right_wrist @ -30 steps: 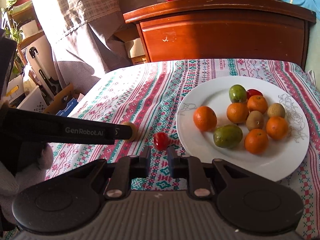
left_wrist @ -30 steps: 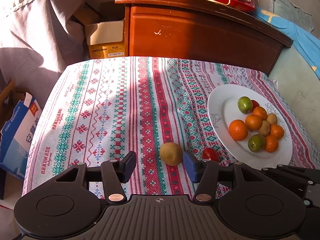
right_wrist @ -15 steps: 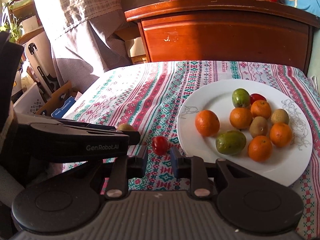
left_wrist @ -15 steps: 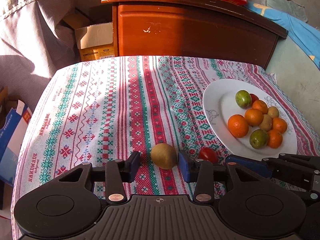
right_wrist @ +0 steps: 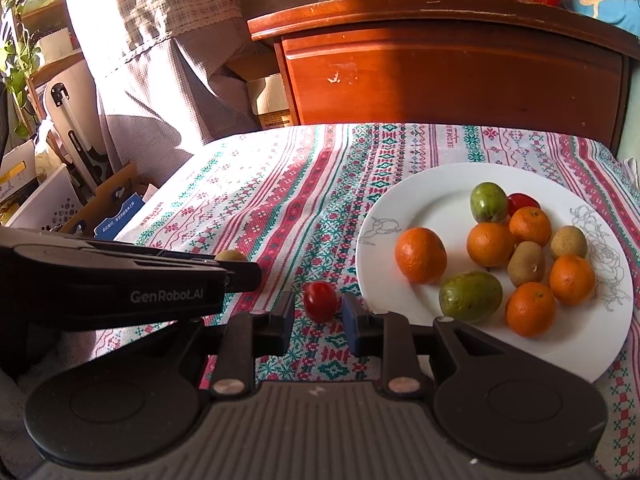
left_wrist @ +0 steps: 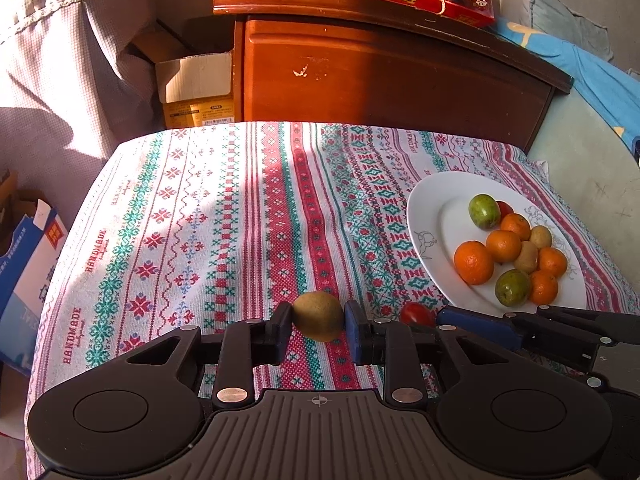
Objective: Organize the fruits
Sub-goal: 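Grasp a red cherry tomato with the right tool while the left tool grasps a brown kiwi, then carry the tomato and kiwi onto the white plate and open both tools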
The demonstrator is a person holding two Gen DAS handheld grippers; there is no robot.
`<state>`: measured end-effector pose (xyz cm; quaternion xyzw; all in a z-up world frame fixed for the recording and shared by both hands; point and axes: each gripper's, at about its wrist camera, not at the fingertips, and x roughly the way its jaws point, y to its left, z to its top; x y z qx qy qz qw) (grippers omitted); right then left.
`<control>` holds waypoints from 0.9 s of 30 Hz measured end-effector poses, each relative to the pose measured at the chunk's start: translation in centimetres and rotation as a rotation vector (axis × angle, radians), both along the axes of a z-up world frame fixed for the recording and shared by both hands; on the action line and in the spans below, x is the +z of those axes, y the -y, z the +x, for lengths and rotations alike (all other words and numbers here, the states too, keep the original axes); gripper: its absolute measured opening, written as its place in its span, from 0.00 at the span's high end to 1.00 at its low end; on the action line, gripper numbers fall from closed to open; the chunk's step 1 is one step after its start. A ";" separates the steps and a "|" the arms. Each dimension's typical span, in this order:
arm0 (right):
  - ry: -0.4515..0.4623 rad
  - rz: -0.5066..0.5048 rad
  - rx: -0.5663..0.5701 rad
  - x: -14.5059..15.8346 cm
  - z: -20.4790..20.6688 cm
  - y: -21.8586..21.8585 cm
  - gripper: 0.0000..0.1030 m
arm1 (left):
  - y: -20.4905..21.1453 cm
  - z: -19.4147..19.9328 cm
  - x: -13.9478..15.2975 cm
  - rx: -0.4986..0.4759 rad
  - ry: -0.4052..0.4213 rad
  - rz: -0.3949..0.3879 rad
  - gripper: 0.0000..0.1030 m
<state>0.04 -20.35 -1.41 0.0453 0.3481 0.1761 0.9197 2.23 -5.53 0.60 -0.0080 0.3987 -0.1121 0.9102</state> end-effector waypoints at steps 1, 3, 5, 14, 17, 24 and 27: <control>-0.001 0.000 0.001 -0.1 0.0 0.0 0.74 | -0.1 0.1 -0.1 0.000 -0.005 -0.002 0.75; 0.000 0.001 -0.001 -0.2 0.1 0.0 0.74 | -0.2 0.2 -0.3 -0.001 -0.013 -0.005 0.75; 0.002 0.000 0.000 -0.2 0.1 0.1 0.76 | -0.2 0.2 -0.4 -0.003 -0.010 -0.005 0.75; 0.007 0.005 0.008 0.3 -0.2 0.1 0.84 | -0.8 0.0 0.3 0.017 0.015 -0.021 0.76; 0.028 0.017 0.001 1.2 -0.3 0.2 0.84 | -0.9 0.1 0.8 0.024 0.024 -0.029 0.76; 0.110 0.071 -0.079 4.6 0.2 2.9 0.84 | -1.0 0.1 3.8 0.036 0.111 -0.052 0.76; 0.149 0.101 -0.116 6.2 0.6 4.6 0.84 | -0.4 0.3 5.3 0.016 0.145 -0.083 0.76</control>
